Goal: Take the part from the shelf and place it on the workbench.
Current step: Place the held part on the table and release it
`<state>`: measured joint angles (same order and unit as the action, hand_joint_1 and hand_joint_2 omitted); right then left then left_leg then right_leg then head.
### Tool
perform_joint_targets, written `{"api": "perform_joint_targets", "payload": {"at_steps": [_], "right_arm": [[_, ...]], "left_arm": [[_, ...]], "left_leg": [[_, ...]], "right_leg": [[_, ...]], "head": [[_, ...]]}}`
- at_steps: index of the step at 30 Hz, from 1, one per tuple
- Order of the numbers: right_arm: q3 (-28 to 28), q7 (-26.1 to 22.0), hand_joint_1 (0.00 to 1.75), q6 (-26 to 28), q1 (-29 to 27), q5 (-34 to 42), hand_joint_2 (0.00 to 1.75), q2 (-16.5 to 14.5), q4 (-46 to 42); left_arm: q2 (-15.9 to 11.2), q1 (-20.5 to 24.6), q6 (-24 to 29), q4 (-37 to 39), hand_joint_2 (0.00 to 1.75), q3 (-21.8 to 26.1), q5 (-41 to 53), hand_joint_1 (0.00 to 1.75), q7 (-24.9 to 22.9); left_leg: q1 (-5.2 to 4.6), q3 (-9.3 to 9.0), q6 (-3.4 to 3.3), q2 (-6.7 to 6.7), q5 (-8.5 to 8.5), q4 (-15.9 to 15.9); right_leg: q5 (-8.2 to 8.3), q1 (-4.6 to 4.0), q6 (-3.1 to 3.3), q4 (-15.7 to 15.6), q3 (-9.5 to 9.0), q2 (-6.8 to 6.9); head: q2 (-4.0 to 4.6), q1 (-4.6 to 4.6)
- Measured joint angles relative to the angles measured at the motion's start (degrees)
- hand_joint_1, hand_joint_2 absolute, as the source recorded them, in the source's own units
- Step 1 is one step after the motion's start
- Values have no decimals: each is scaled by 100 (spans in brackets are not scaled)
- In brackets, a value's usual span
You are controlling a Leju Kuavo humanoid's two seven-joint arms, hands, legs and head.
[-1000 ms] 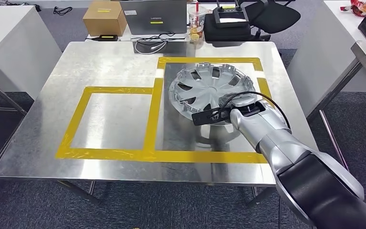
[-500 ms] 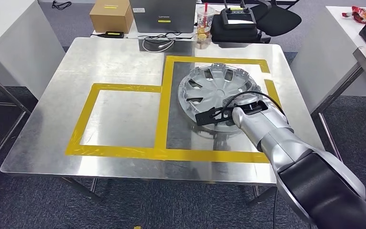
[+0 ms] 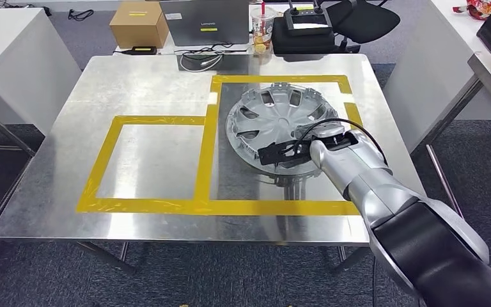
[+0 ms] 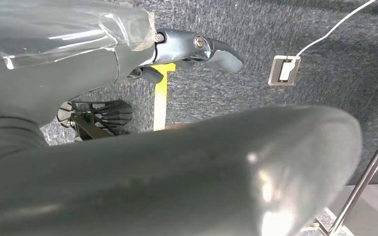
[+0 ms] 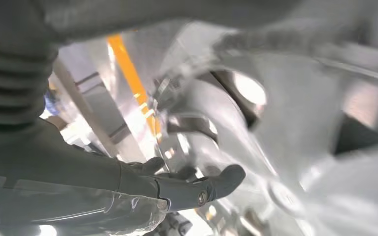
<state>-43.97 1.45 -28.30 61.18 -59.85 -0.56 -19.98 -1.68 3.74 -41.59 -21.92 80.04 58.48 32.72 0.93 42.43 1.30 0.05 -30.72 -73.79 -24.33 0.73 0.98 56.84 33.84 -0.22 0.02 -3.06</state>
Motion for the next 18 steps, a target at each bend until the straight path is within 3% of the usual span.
{"api": "perform_joint_targets", "payload": {"at_steps": [1,3,5,7,9,11,13,14,15,16,18], "right_arm": [[29,-17,0,69,1,33,0,-16,-17],[97,-62,0,259,11,128,0,-48,-76],[258,-205,0,833,-51,424,0,-63,-239],[660,-431,0,1842,-407,937,0,-21,-918],[1333,-723,0,2618,-1089,1361,0,74,-2298],[2165,-1104,0,2727,-1806,1512,0,144,-3863],[2955,-1537,0,2675,-2396,1585,0,160,-5116],[3289,-1802,0,2749,-2668,1655,0,157,-5643],[3588,-2130,0,2899,-2952,1761,0,151,-6170],[3865,-2478,0,3077,-3243,1882,0,142,-6717],[4364,-3080,0,3392,-3845,2087,0,110,-7820]], "left_arm": [[1,-2,0,-1,0,0,-13,0,0],[0,-4,-5,-2,0,0,-45,0,0],[25,-23,-90,-45,0,3,-117,0,-20],[183,-95,-456,-365,0,34,-248,0,-172],[508,-185,-1053,-1016,0,102,-358,0,-403],[848,-243,-1475,-1633,0,177,-380,0,-531],[1082,-299,-1588,-2033,0,215,-358,0,-540],[1161,-332,-1592,-2179,0,222,-350,0,-513],[1232,-359,-1597,-2305,0,233,-344,0,-482],[1297,-378,-1614,-2429,0,257,-344,0,-455],[1443,-394,-1702,-2716,0,341,-367,0,-466]], "left_leg": [[5,-116,-7,0,176,262],[0,-525,-41,0,550,1103],[-23,-771,-89,3,680,1592],[-44,-799,-148,5,663,1634],[-27,-833,-236,24,692,1688],[-9,-845,-317,83,724,1739],[-18,-831,-351,151,727,1743],[-23,-830,-357,175,726,1742],[-28,-832,-360,193,723,1740],[-32,-838,-360,204,720,1738],[-52,-854,-346,214,705,1723]], "right_leg": [[-1,0,-2,0,-8,-4],[-7,-13,-15,1,-17,-13],[-6,-36,-50,4,2,-19],[4,-44,-106,-19,6,-23],[-68,-36,-152,61,38,-6],[-343,-29,-139,574,271,11],[-683,-28,-118,1397,650,10],[-768,-28,-133,1668,777,10],[-757,-28,-165,1709,794,10],[-657,-28,-208,1492,687,11],[-345,-37,-263,609,243,41]], "head": [[0,0],[0,1],[0,3],[0,3],[0,6],[0,14],[0,19],[0,20],[0,21],[0,22],[0,24]]}}
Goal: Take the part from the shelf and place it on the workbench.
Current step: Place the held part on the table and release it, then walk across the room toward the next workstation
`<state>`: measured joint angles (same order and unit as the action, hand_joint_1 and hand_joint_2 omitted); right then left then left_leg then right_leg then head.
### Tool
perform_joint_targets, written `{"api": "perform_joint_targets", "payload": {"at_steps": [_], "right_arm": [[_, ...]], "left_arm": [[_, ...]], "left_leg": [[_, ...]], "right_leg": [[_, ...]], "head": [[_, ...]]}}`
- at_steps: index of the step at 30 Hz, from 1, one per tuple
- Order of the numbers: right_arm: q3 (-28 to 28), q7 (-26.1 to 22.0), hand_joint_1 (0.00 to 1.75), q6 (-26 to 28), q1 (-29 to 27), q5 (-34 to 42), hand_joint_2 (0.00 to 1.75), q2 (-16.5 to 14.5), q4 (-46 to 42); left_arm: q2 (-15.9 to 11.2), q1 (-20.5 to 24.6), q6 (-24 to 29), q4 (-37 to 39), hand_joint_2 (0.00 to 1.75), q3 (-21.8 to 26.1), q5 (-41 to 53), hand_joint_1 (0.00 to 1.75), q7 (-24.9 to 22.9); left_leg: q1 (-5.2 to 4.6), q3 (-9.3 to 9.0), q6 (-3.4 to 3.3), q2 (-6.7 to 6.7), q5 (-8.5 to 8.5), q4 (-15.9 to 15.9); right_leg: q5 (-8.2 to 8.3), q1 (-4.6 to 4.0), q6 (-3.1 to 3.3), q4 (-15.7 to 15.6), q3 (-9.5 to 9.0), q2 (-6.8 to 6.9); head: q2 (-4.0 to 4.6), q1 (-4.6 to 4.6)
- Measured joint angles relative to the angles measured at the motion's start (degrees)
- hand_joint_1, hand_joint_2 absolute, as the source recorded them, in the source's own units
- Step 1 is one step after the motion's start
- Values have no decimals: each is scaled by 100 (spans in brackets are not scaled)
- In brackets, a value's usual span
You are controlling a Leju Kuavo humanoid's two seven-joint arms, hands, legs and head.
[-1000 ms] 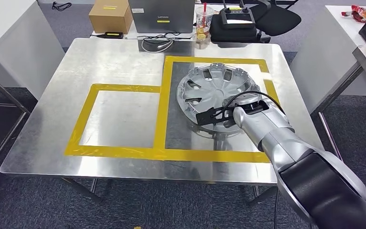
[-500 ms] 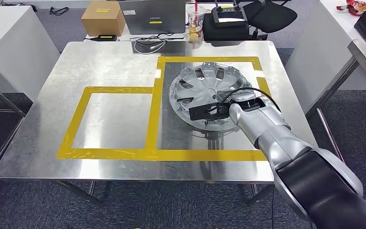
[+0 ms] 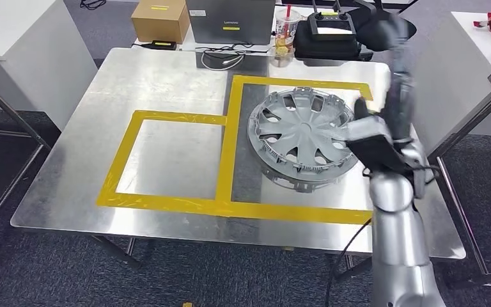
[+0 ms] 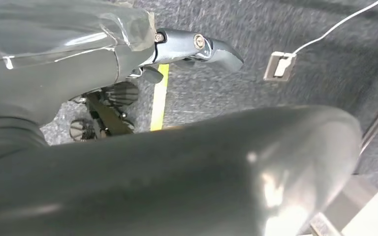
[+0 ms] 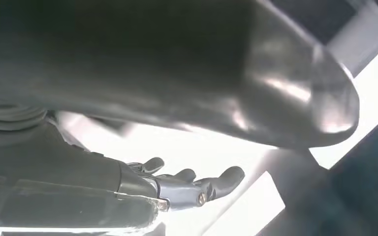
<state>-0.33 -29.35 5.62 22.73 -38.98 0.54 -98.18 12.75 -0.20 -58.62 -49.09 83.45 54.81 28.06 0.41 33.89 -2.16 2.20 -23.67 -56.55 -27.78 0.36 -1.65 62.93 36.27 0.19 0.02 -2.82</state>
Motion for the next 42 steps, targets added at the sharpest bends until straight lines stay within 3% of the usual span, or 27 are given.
{"api": "perform_joint_targets", "payload": {"at_steps": [2,6,8,10,11,12,13,16,18,21,22,25,26,28,30,32,33,35,37,38,40,41,42], "right_arm": [[422,-451,0,253,-637,53,0,-28,-929],[967,-964,0,766,-2121,-258,0,-28,-2144],[1068,-915,0,925,-2777,-446,0,-27,-2454],[1148,-771,0,990,-3334,-623,0,-26,-2637],[1190,-698,0,994,-3595,-718,0,-27,-2698],[1228,-613,0,956,-3832,-813,0,-28,-2746],[1267,-502,0,854,-4039,-896,0,-30,-2779],[1459,-174,0,236,-4460,-1018,0,-83,-2768],[1644,-191,0,3,-4644,-1029,0,-156,-2710],[1831,-255,0,-72,-4779,-1036,0,-235,-2661],[1877,-261,0,-95,-4808,-1040,0,-249,-2655],[2000,-164,0,-309,-4844,-1122,0,-298,-2611],[2062,-91,0,-487,-4852,-1194,0,-340,-2559],[2284,-16,0,-953,-4863,-1436,0,-502,-2352],[2669,-167,0,-1374,-4839,-1910,0,-762,-2021],[3187,-426,0,-1701,-4746,-2587,0,-1053,-1628],[3488,-560,0,-1843,-4672,-2913,0,-1189,-1419],[4173,-770,0,-2128,-4479,-3582,0,-1431,-943],[4831,-812,0,-2390,-4289,-4318,0,-1600,-452],[5097,-683,0,-2551,-4237,-4631,0,-1664,-224],[5500,49,0,-3126,-4185,-4990,0,-1743,225],[5657,573,0,-3520,-4151,-5047,0,-1764,455],[5820,1094,0,-3931,-4091,-5076,0,-1775,710]], "left_arm": [[178,-4,-136,-333,0,130,-68,0,-110],[448,-65,-287,-901,0,389,-397,0,-401],[507,-93,-316,-1112,0,462,-493,0,-444],[543,-96,-343,-1266,0,512,-512,0,-445],[560,-95,-356,-1330,0,530,-514,0,-441],[578,-98,-370,-1389,0,544,-521,0,-438],[597,-102,-389,-1444,0,551,-538,0,-435],[632,-88,-458,-1600,0,561,-658,0,-437],[643,-85,-486,-1687,0,568,-724,0,-446],[661,-101,-495,-1769,0,575,-745,0,-452],[670,-99,-496,-1788,0,574,-746,0,-453],[697,-102,-497,-1808,0,574,-759,0,-463],[705,-105,-496,-1808,0,574,-779,0,-476],[720,-121,-489,-1808,0,576,-857,0,-527],[736,-161,-461,-1803,0,577,-987,0,-619],[749,-213,-408,-1795,0,578,-1171,0,-752],[755,-236,-376,-1791,0,578,-1275,0,-822],[766,-284,-331,-1774,0,581,-1452,0,-960],[776,-347,-313,-1748,0,581,-1554,0,-1075],[779,-376,-309,-1730,0,581,-1577,0,-1125],[788,-402,-297,-1680,0,580,-1548,0,-1198],[789,-401,-282,-1644,0,580,-1492,0,-1217],[789,-394,-262,-1601,0,578,-1410,0,-1223]], "left_leg": [[-33,-7,35,-4,-25,-29],[-28,6,124,-62,-133,-105],[-5,123,196,-147,-493,-493],[22,341,256,-197,-973,-1206],[31,400,273,-204,-1120,-1481],[34,359,278,-207,-1160,-1562],[34,200,271,-207,-1099,-1413],[7,-594,184,-201,-773,-228],[-44,-745,108,-199,-708,88],[-62,-668,-11,-215,-526,130],[-51,-627,-53,-225,-442,163],[-43,-426,-109,-256,-236,195],[-44,-348,-103,-264,-176,191],[-43,-206,-84,-277,-57,177],[-39,-78,-45,-277,38,130],[-54,45,17,-277,105,48],[-59,80,52,-277,133,14],[-46,112,133,-276,196,-4],[-15,168,209,-262,49,-108],[-1,225,240,-253,-176,-286],[19,363,292,-243,-775,-919],[26,406,308,-243,-976,-1259],[30,393,314,-243,-1042,-1489]], "right_leg": [[206,-15,39,-594,-311,20],[290,-4,167,-689,-360,-11],[323,31,219,-705,-345,-10],[354,30,246,-698,-299,-4],[375,29,251,-692,-264,0],[402,28,253,-685,-224,3],[435,26,249,-679,-184,1],[548,12,211,-675,-103,-22],[615,13,145,-690,-90,-25],[671,32,51,-700,-61,-27],[552,36,58,-592,-11,-27],[-207,52,139,350,266,-27],[-386,56,124,697,316,-27],[-430,72,16,924,155,-24],[-242,98,-93,297,-415,-19],[-216,90,-83,-516,-972,-19],[-251,77,-46,-735,-1092,-22],[-247,58,60,-791,-1058,-26],[-167,73,180,-799,-981,-7],[-113,86,229,-805,-929,7],[-7,77,276,-801,-807,31],[50,69,277,-795,-736,38],[108,61,274,-787,-661,41]], "head": [[0,-5],[0,-8],[0,-25],[0,-42],[0,-41],[0,-42],[0,-41],[0,-34],[0,-21],[0,-8],[0,0],[0,25],[0,26],[0,26],[0,26],[0,20],[0,15],[0,3],[0,-3],[0,-10],[0,-27],[0,-30],[0,-29]]}}
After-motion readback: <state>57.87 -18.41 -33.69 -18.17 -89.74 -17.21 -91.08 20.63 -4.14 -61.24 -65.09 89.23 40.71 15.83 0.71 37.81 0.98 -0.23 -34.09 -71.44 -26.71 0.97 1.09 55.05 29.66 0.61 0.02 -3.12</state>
